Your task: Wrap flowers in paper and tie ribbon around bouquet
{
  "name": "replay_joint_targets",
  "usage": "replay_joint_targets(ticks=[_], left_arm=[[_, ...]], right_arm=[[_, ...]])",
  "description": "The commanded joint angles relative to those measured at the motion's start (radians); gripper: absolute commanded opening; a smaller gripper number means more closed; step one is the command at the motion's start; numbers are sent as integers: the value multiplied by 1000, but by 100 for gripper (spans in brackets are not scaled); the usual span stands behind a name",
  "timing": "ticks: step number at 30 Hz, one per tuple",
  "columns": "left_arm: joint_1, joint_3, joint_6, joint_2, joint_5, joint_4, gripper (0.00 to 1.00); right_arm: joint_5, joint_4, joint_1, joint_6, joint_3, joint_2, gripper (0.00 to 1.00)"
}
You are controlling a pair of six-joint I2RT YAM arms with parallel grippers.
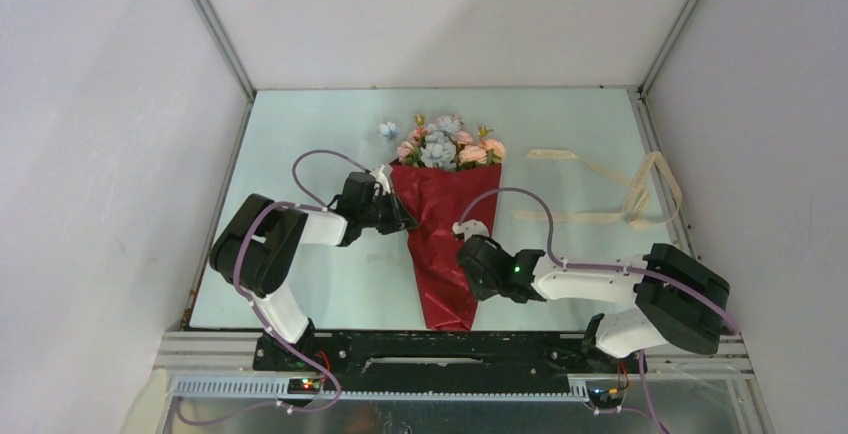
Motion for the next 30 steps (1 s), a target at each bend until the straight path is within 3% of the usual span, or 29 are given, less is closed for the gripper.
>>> replay_joint_targets(ticks=[1, 5, 15, 23, 27, 30], left_arm=[[-18, -18, 47, 49, -99, -144, 0], [-19, -19, 48, 43, -109, -153, 0], [-18, -6, 48, 37, -119, -170, 0], [-19, 26, 46, 62, -122, -179, 0], [-18, 63, 35, 80, -126, -189, 0], [-19, 107, 26, 101, -132, -206, 0]], right_arm=[[11, -76, 102, 73, -41, -21, 10], [-57, -63, 194, 142, -72, -25, 9], [-36, -134, 386, 342, -86, 7, 8], [17, -195, 391, 351, -96, -123, 9], [18, -143, 275, 229, -92, -277, 23], [35, -88, 136, 112, -82, -389, 42]])
